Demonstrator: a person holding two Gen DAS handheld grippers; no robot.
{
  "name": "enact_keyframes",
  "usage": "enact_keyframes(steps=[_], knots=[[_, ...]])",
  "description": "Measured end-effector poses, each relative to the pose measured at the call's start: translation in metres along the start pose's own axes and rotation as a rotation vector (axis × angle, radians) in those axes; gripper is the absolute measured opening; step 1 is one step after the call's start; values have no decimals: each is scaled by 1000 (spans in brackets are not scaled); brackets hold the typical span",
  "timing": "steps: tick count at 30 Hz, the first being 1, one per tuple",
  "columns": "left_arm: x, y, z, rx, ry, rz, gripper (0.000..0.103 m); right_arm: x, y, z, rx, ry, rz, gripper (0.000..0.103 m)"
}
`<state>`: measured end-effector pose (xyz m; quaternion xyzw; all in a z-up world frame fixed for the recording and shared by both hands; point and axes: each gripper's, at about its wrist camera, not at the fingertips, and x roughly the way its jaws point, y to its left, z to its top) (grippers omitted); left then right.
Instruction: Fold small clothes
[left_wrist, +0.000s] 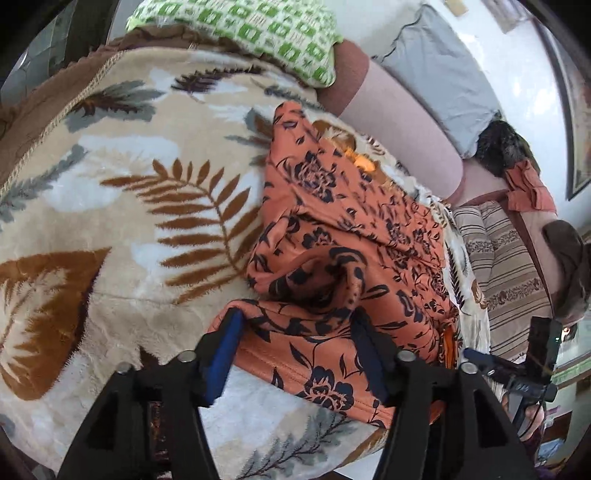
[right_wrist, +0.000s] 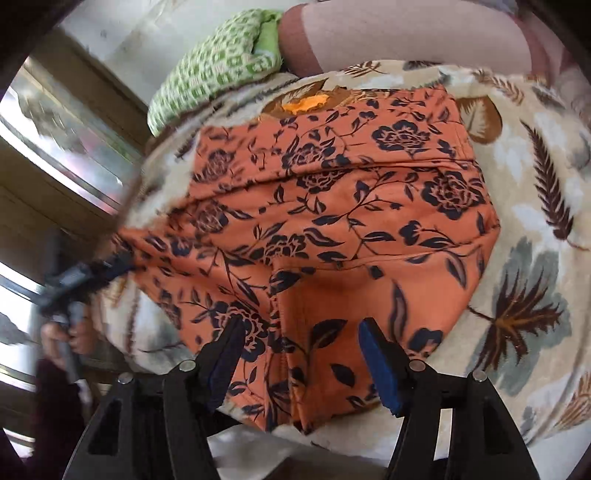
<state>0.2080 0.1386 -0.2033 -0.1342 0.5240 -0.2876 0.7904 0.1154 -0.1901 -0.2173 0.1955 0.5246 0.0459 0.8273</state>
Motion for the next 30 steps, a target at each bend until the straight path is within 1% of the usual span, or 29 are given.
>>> enact_keyframes(steps=[2, 4, 5, 6, 7, 8, 9, 10, 11, 12, 14, 15, 16, 17, 18, 20, 22, 24, 27, 29, 30], knots=[[-1, -5, 0, 38, -5, 15, 66, 13, 15, -5, -29, 21, -53, 67], [-1, -6, -1, 71, -5, 29, 66, 23, 31, -10, -81, 4, -164, 67], [0, -5, -1, 78, -3, 22, 66, 31, 39, -13, -120, 8, -246, 67], [2, -3, -2, 79, 0, 15, 66, 41, 44, -17, -152, 26, -300, 67], [3, -2, -2, 79, 1, 11, 66, 47, 45, -20, -161, 38, -326, 67], [4, 0, -2, 82, 1, 8, 66, 54, 43, -24, -162, 40, -373, 65], [6, 0, -3, 91, 0, 2, 66, 57, 39, -27, -162, 36, -409, 59], [7, 0, -3, 101, -1, -2, 66, 59, 35, -30, -156, 30, -411, 50], [8, -1, -4, 123, -1, 1, 66, 57, 25, -32, -131, 31, -386, 32], [10, -3, -5, 144, 4, 5, 65, 56, 12, -33, -97, 48, -367, 26], [14, -8, -8, 195, 19, 1, 51, 48, -10, -36, -47, 58, -304, 15], [18, -10, -9, 216, 42, 7, 33, 42, -22, -37, -20, 64, -277, 12], [23, -11, -10, 221, 61, 16, 18, 37, -35, -39, 18, 72, -233, 12], [28, -10, -11, 220, 82, 29, 13, 30, -49, -40, 68, 78, -178, 11], [33, -10, -12, 221, 100, 39, 8, 26, -59, -41, 102, 79, -149, 11], [35, -13, -16, 232, 107, 42, 6, 17, -81, -44, 187, 75, -64, 10], [31, -19, -19, 248, 103, 23, 5, 9, -96, -47, 253, 72, 8, 10], [22, -29, -22, 270, 93, -9, 5, 1, -101, -55, 293, 63, 49, 10], [4, -42, -28, 309, 100, -70, 5, -18, -114, -60, 330, 35, 88, 10], [-6, -48, -33, 324, 102, -82, 6, -33, -123, -64, 352, 11, 93, 10], [-12, -49, -37, 324, 113, -117, 12, -41, -131, -66, 368, -5, 87, 10]])
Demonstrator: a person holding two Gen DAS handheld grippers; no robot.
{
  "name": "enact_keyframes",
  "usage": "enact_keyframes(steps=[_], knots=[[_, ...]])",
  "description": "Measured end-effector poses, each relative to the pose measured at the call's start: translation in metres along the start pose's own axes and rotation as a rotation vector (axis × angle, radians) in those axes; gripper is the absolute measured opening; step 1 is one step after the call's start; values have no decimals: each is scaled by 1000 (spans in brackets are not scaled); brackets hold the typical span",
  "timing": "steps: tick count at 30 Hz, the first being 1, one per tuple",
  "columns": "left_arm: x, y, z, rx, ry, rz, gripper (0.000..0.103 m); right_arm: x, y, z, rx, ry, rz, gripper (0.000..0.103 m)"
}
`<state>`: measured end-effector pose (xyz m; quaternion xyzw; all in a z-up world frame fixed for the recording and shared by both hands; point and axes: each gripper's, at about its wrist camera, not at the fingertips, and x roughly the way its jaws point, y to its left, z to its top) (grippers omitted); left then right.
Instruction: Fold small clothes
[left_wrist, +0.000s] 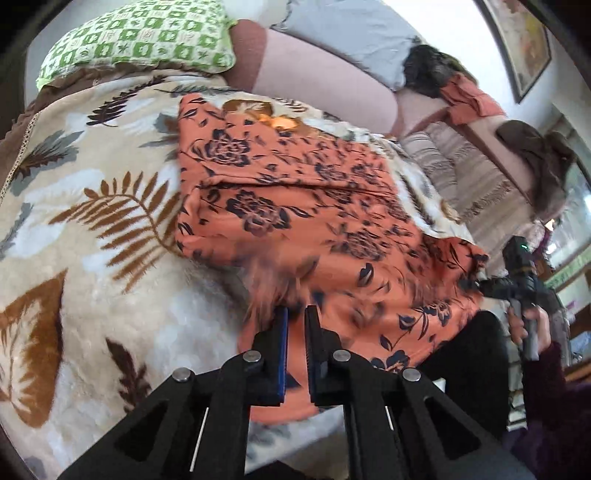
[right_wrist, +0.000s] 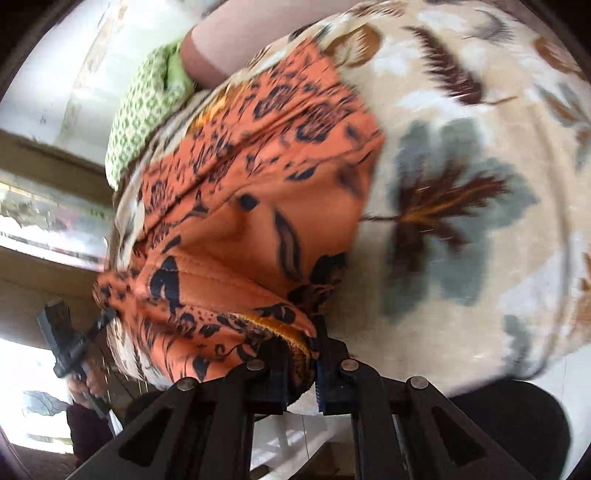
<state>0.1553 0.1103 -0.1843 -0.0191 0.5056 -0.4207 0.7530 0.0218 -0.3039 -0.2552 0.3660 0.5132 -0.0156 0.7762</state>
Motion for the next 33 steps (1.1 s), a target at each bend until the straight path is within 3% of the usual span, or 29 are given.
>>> enact_keyframes(steps=[2, 3, 4, 8, 12, 16, 17, 19, 20, 22, 23, 24, 25, 27, 29, 31, 33], knots=[[-8, -1, -8, -20, 9, -22, 41, -19, -19, 0, 30, -32, -9, 10], [-11, 0, -10, -38, 7, -3, 63, -26, -28, -1, 47, -35, 1, 10], [-14, 1, -14, -65, -2, 11, 67, -32, -38, -2, 70, -36, 13, 10], [-10, -1, -24, -100, 9, 7, 67, -39, -58, 0, 101, -49, -4, 10], [16, -13, -34, -93, 80, 40, 67, -39, -66, 1, 103, -50, 27, 10], [47, -22, -46, -71, 172, 108, 66, -37, -67, 3, 136, -46, 124, 14], [56, -20, -49, -83, 192, 117, 63, -38, -68, 2, 147, -51, 146, 14], [66, -15, -53, -118, 231, 133, 25, -45, -76, 4, 197, -61, 241, 14], [68, -14, -53, -127, 240, 152, 23, -50, -79, 6, 215, -67, 267, 15], [63, -15, -51, -124, 214, 125, 10, -65, -83, 7, 218, -115, 251, 24], [61, -18, -50, -117, 206, 108, 10, -73, -84, 8, 210, -141, 231, 41], [59, -21, -48, -108, 200, 100, 10, -79, -85, 9, 205, -162, 219, 74], [58, -23, -48, -106, 197, 94, 10, -86, -86, 9, 204, -188, 216, 82], [55, -28, -46, -102, 190, 70, 10, -97, -87, 8, 200, -249, 230, 83], [56, -30, -43, -103, 204, 78, 17, -94, -80, 14, 170, -226, 189, 83], [61, -24, -41, -126, 231, 96, 46, -86, -77, 19, 149, -194, 132, 83], [66, -22, -39, -142, 238, 82, 50, -71, -74, 24, 82, -171, 75, 83]])
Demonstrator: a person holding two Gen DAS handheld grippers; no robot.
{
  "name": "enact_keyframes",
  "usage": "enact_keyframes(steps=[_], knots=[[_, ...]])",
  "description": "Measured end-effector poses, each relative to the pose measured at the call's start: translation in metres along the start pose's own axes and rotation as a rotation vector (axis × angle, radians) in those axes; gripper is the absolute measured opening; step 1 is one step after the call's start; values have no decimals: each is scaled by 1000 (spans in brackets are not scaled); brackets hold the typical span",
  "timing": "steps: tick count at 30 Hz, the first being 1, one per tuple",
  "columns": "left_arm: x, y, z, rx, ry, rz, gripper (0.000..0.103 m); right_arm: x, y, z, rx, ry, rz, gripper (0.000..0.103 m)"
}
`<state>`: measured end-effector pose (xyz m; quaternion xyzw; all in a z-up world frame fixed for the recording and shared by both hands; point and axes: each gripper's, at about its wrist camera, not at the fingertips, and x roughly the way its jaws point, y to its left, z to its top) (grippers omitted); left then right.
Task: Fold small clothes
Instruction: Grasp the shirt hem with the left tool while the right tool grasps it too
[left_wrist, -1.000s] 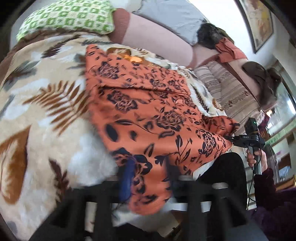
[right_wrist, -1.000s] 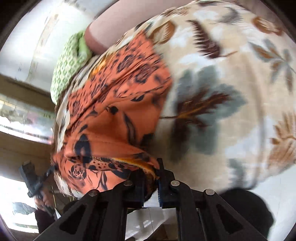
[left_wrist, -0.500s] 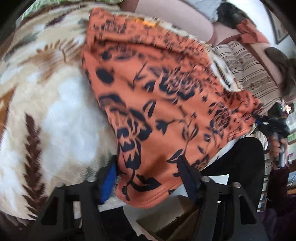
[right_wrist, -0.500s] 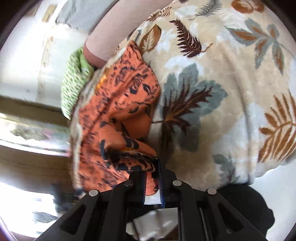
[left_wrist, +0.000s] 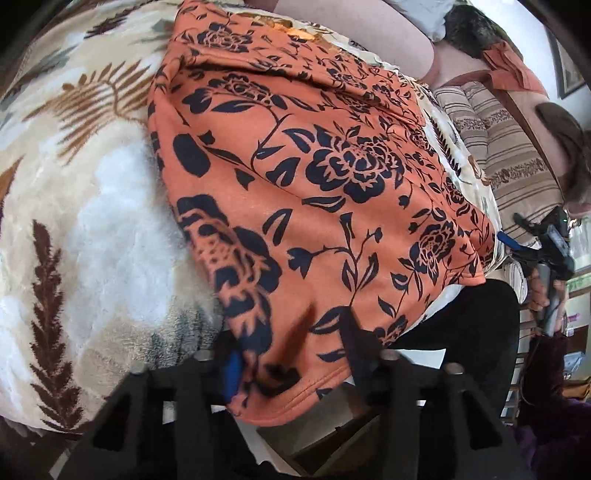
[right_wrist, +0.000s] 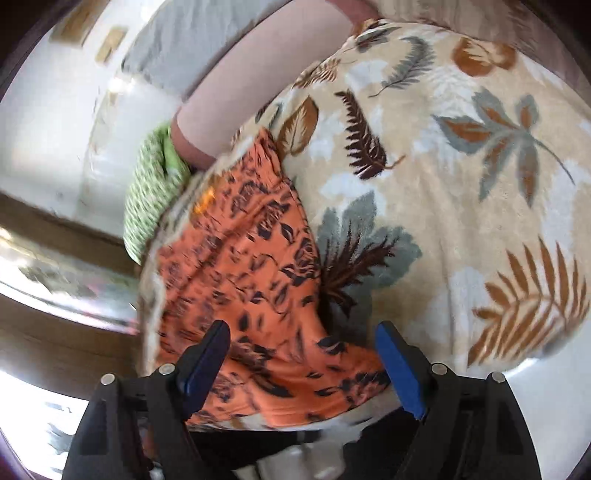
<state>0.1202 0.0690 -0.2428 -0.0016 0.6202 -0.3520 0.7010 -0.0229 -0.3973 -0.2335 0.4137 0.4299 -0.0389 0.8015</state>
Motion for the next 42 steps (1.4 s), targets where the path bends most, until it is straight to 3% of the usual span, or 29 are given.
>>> enact_keyframes(steps=[2, 3, 4, 5, 7, 8, 9, 11, 13, 15, 18, 21, 24, 27, 31, 35, 37, 38, 40, 42], knots=[[3, -2, 2, 5, -4, -21, 49, 19, 0, 8, -96, 29, -25, 83], [4, -3, 3, 6, -13, -29, 38, 29, 0, 10, -131, 56, -1, 83], [5, -4, 4, 6, -16, -31, 16, 42, -1, 14, -167, 118, 30, 83], [6, -5, 5, 5, -15, -31, 10, 53, -3, 15, -178, 170, 36, 83], [7, -6, 5, 1, -18, -37, 9, 69, -4, 14, -193, 263, 83, 82], [6, -7, 5, 4, -23, -41, 8, 74, -2, 12, -212, 298, 102, 71], [3, -8, 4, 10, -35, -47, 8, 80, 2, 7, -253, 336, 81, 44], [-7, -10, 3, 13, -63, -80, 8, 86, 7, -2, -296, 390, 25, 14], [-23, -11, 4, 14, -106, -130, 8, 83, 16, -12, -313, 416, 14, 10], [-44, -9, 8, 9, -157, -178, 8, 72, 28, -15, -338, 394, 52, 9], [-73, -3, 21, -17, -252, -249, 8, 49, 46, -5, -312, 326, 211, 9], [-105, 9, 42, -54, -370, -329, 7, 39, 63, 17, -281, 255, 352, 9], [-123, 23, 78, -95, -433, -349, 7, 48, 78, 51, -223, 186, 432, 9], [-127, 40, 126, -129, -462, -310, 7, 71, 95, 90, -175, 111, 438, 9], [-106, 78, 210, -231, -460, -269, 7, 124, 102, 167, -51, 1, 414, 9], [-59, 130, 286, -414, -471, -137, 10, 191, 81, 235, 137, -74, 366, 11], [-27, 155, 300, -535, -413, -100, 26, 221, 63, 251, 239, -78, 322, 15], [-16, 165, 298, -591, -420, -108, 26, 242, 49, 255, 326, -51, 290, 24], [-11, 174, 285, -652, -490, -164, 35, 260, 30, 254, 400, -28, 282, 29], [-20, 173, 272, -664, -567, -210, 39, 255, 24, 250, 394, -65, 324, 30]])
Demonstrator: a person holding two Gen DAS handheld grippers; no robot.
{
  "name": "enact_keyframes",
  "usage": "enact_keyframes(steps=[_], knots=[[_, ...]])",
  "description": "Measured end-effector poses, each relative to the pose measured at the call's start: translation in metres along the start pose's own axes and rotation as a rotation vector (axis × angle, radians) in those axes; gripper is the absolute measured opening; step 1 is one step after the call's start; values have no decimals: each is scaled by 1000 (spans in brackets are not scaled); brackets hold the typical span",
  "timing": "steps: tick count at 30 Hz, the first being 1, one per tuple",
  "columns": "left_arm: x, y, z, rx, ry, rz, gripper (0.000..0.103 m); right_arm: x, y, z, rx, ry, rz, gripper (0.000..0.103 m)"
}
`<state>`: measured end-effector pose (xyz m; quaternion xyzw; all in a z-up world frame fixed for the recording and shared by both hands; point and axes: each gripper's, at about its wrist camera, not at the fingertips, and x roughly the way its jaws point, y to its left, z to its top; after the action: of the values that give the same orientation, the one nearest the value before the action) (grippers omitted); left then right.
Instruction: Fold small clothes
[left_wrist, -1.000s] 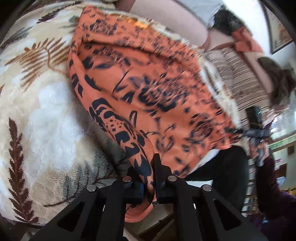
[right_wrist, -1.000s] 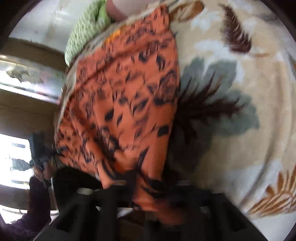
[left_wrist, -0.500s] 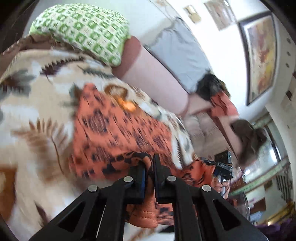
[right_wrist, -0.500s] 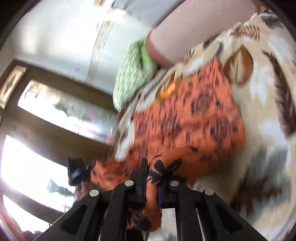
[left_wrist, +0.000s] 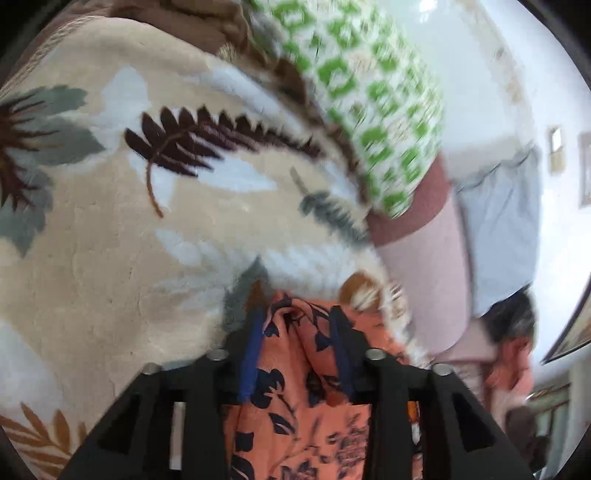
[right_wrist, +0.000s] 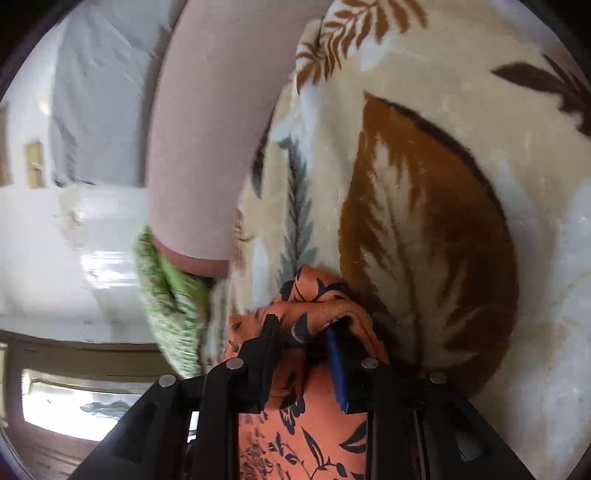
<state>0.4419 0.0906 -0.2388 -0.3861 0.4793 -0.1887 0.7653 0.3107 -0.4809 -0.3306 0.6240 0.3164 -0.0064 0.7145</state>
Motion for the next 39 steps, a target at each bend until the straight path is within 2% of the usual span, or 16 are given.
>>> enact_keyframes(steps=[2, 4, 5, 9, 14, 17, 18, 21, 22, 24, 26, 29, 32, 34, 36, 39], knots=[[-31, -11, -14, 42, -117, -38, 46, -14, 8, -5, -68, -43, -27, 38], [-55, -24, -32, 106, -186, -21, 65, -35, 30, -20, -190, -98, -65, 58], [-69, -32, -48, 131, -213, -2, 66, -42, 39, -25, -228, -106, -68, 64], [-86, -37, -105, 135, -205, 27, 67, -42, 81, -60, -401, -75, -81, 64], [-51, -30, -142, 171, -149, 180, 67, 12, 101, -105, -565, 17, -270, 60], [-36, -17, -144, 195, -145, 295, 66, 67, 104, -92, -609, 8, -424, 54], [-31, -9, -140, 164, -126, 287, 66, 82, 103, -79, -625, -28, -498, 54], [-36, 0, -126, 98, -134, 268, 66, 114, 119, -46, -538, -111, -553, 56], [-39, 2, -123, 88, -138, 261, 66, 118, 133, -47, -533, -146, -559, 55], [-46, 7, -116, 65, -153, 252, 66, 129, 163, -69, -622, -125, -468, 55], [-55, 12, -112, 55, -169, 280, 66, 157, 192, -120, -760, 41, -390, 55], [-59, 20, -104, 52, -175, 366, 66, 193, 198, -209, -882, 332, -325, 55], [-57, 29, -102, 47, -128, 360, 66, 230, 201, -271, -973, 443, -322, 54], [-53, 27, -106, 107, -96, 400, 66, 268, 209, -287, -1009, 430, -387, 54], [-46, 19, -110, 199, -66, 449, 66, 300, 228, -285, -1020, 348, -420, 54], [-44, 17, -110, 232, -50, 463, 66, 312, 261, -252, -831, 185, -294, 55]])
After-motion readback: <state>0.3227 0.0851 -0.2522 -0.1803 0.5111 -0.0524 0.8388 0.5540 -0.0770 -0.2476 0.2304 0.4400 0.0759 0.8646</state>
